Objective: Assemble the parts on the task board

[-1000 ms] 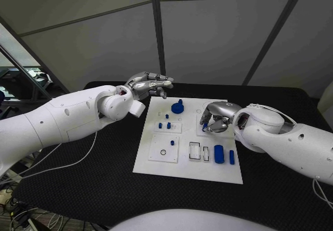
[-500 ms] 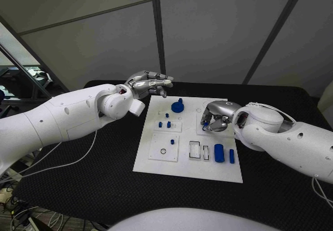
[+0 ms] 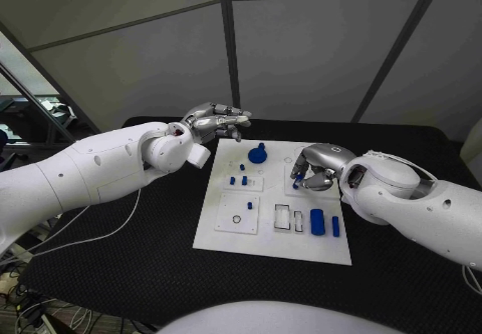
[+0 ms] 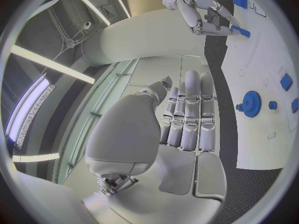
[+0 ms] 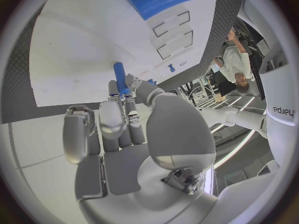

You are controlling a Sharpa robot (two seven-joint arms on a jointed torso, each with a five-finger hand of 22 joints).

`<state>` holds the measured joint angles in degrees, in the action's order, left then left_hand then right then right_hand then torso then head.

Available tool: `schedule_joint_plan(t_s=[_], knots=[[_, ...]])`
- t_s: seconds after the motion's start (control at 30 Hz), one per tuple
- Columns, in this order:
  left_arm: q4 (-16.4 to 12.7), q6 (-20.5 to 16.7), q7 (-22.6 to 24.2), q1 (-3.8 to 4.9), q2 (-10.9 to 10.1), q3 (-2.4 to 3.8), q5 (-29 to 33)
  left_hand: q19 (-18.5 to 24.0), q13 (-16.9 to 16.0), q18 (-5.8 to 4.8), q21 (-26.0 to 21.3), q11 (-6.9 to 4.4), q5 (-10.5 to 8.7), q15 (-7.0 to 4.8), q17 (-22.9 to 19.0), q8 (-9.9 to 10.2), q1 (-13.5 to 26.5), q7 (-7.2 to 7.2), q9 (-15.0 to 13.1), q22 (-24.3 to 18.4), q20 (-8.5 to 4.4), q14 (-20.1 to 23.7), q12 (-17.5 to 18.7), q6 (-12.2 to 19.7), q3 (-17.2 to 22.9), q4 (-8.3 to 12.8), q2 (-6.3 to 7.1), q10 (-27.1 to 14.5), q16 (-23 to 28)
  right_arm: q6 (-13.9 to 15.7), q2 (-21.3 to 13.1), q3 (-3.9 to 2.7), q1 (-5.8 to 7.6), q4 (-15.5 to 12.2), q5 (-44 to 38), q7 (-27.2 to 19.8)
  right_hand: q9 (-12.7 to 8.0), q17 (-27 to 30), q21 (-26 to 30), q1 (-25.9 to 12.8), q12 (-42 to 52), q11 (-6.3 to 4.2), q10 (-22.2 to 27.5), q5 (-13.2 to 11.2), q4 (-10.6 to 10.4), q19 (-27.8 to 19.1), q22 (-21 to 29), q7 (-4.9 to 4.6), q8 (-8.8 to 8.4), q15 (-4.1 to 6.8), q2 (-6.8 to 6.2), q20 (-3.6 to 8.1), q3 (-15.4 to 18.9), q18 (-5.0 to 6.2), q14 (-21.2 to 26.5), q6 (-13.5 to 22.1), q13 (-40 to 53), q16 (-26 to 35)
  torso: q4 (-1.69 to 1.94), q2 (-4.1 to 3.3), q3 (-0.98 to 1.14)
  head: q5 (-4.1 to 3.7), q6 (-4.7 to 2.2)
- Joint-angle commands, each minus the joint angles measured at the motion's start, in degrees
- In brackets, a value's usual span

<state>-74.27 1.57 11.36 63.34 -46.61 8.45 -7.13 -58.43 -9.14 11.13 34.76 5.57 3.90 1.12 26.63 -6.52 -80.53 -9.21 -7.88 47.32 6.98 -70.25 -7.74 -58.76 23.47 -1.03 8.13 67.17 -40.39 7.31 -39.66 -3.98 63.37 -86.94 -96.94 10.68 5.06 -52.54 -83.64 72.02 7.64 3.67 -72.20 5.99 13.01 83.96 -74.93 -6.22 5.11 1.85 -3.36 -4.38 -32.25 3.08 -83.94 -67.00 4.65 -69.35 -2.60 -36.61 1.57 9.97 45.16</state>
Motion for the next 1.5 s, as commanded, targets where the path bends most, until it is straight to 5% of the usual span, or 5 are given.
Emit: schedule_joint_plan(t_s=[0.03, 0.47, 0.77, 1.13, 1.5], knots=[[0.0, 0.7, 0.1, 0.10, 0.1, 0.04, 0.0, 0.4, -0.1, -0.76, -0.1, -0.06, -0.32, -0.13, -0.1, 0.2, 0.2, -0.13, -0.1, -0.1, 0.04, 0.3, 0.3, 0.1, -0.1, 0.4, -0.37, -0.4, 0.2, 5.5, -0.9, -0.13, 0.15, -1.9, -0.3, -1.2, 0.0, -0.1, -0.3, 0.5, -0.3, -1.29, -1.7, 0.3, 0.3, 2.1, -7.5, -0.10, -0.26, 0.51, 0.15, 0.51, -0.2, -1.06, -0.3, -0.3, 0.0, -0.3, 0.04, 0.06, -0.10, -0.05, -0.11], [0.0, 0.8, 0.1, 0.11, 0.3, 0.03, 0.0, 0.4, -0.1, -0.76, -0.1, -0.06, -0.32, -0.13, -0.1, 0.2, 0.2, -0.13, -0.1, -0.1, 0.04, 0.3, 0.3, 0.1, -0.1, 0.4, -0.37, -0.4, 0.2, 6.3, -0.7, -1.50, 0.19, -9.3, 3.7, -3.7, 0.0, -0.3, -1.0, 0.8, -0.7, -1.22, -1.8, 0.9, 0.9, 2.6, -8.4, -0.17, -0.54, 0.49, 0.03, 0.51, -0.6, -1.30, -0.3, -0.3, 0.1, -0.6, 0.08, -0.12, -0.14, 0.39, -0.02], [0.2, 0.9, 0.2, 0.12, 0.8, 0.04, 0.0, 0.5, -0.1, -0.76, -0.2, -0.04, -0.32, -0.12, -0.1, 0.3, 0.2, -0.14, -0.1, -0.1, 0.06, 0.4, 0.3, 0.2, -0.1, 0.4, -0.43, -0.5, 0.3, 4.3, 5.7, 2.72, -0.22, -9.3, 5.1, -6.9, 0.0, 0.0, -0.9, 0.5, -1.2, -1.04, -1.6, 1.0, 0.8, 2.5, -8.2, -0.34, -0.82, 0.39, 0.09, 0.45, -0.7, -1.25, -0.2, -0.1, 0.0, -0.4, -0.01, -0.15, -0.03, 1.67, 0.76], [0.5, 1.1, 0.2, 0.13, 1.6, 0.05, 0.0, 0.5, -0.1, -0.75, -0.2, -0.04, -0.33, -0.11, -0.1, 0.3, 0.2, -0.14, -0.1, -0.1, 0.07, 0.4, 0.3, 0.2, -0.1, 0.4, -0.45, -0.5, 0.3, 3.2, 10.2, 4.71, -1.28, -5.1, 5.0, -8.3, -0.1, 0.2, -0.8, 0.5, -1.3, -0.99, -1.5, 1.0, 0.7, 2.4, -8.1, -0.38, -0.95, 0.35, 0.16, 0.42, -0.8, -1.22, -0.2, 0.0, 0.0, -0.4, 0.00, -0.11, -0.06, 2.61, 1.53], [0.6, 1.2, 0.1, 0.14, 1.9, 0.05, 0.0, 0.5, -0.1, -0.75, -0.2, -0.04, -0.33, -0.11, -0.1, 0.3, 0.2, -0.14, -0.1, -0.1, 0.07, 0.4, 0.3, 0.2, -0.1, 0.4, -0.45, -0.5, 0.3, 2.0, 12.0, 5.25, -2.39, -2.4, 3.7, -8.0, -0.1, 0.2, -0.7, 0.4, -1.5, -0.94, -1.4, 1.0, 0.7, 2.3, -8.0, -0.43, -1.05, 0.31, 0.18, 0.40, -0.8, -1.19, -0.2, 0.1, 0.0, -0.4, 0.01, -0.13, 0.01, 2.99, 1.98]])
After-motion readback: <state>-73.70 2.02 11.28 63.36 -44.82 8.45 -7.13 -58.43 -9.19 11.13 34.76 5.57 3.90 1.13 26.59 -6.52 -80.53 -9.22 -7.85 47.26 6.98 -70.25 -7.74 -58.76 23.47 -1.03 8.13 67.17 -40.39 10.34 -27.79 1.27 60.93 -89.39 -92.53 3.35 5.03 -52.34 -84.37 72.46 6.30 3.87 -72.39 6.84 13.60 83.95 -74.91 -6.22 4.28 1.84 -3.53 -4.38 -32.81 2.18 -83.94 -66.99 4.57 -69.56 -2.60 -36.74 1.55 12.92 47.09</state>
